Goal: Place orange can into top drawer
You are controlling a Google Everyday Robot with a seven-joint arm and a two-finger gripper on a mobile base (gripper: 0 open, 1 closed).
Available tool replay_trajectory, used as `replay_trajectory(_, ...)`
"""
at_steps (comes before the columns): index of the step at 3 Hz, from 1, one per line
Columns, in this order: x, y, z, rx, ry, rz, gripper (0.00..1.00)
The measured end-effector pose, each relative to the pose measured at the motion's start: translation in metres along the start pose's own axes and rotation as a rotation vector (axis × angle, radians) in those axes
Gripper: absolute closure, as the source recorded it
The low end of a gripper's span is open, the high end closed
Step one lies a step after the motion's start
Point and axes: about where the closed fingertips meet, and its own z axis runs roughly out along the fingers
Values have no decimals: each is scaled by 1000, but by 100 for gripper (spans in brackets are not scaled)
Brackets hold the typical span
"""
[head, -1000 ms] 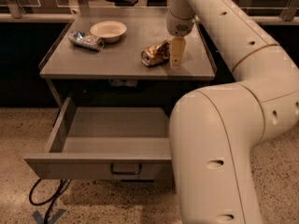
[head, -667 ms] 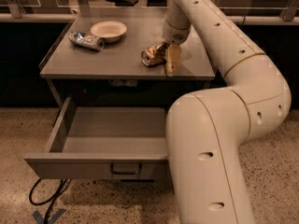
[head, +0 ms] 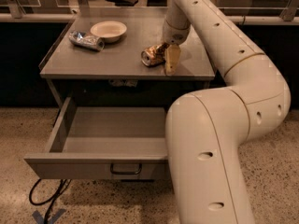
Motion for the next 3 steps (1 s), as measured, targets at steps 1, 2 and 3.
replay_trajectory(1, 0, 0, 0, 0, 0, 0, 42)
replay_trajectory(2, 0, 0, 0, 0, 0, 0, 65)
replay_trajectory(3, 0, 0, 0, 0, 0, 0, 89)
